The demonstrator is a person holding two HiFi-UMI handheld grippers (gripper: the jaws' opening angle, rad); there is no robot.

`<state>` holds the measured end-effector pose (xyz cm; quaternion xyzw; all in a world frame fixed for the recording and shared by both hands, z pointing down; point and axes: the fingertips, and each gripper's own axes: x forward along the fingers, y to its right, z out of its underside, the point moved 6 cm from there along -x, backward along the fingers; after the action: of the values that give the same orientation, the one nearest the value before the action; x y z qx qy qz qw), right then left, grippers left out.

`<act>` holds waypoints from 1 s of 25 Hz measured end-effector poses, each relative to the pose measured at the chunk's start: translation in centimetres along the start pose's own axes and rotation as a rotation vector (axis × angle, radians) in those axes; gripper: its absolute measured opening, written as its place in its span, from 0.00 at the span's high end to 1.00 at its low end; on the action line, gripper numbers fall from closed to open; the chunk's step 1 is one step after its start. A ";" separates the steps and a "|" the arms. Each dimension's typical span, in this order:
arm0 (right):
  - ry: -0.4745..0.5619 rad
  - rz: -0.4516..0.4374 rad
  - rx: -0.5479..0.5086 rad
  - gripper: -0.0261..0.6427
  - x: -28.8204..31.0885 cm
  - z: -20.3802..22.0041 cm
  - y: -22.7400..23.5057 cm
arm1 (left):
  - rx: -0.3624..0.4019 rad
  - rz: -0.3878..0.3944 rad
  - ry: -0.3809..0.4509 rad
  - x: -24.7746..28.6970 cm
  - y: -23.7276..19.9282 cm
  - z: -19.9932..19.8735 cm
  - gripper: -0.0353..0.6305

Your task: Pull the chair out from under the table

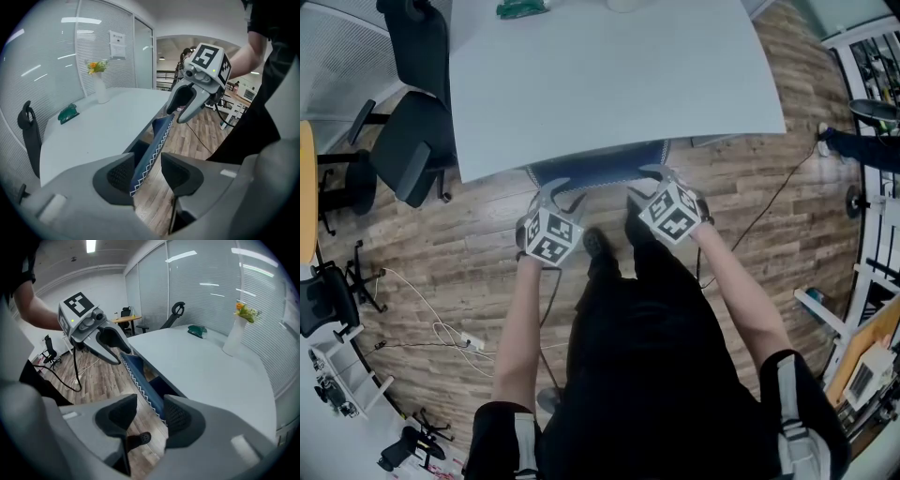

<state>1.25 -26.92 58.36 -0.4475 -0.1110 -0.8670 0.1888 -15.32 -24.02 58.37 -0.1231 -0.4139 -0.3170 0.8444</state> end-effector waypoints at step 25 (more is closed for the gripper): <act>-0.068 0.007 -0.109 0.70 2.9 0.8 0.8 | 0.084 0.018 -0.075 2.9 -0.4 0.9 0.72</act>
<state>0.58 -28.00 61.23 -0.4868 -0.0684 -0.8554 0.1631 -14.83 -25.11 61.14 -0.1030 -0.4572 -0.2867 0.8356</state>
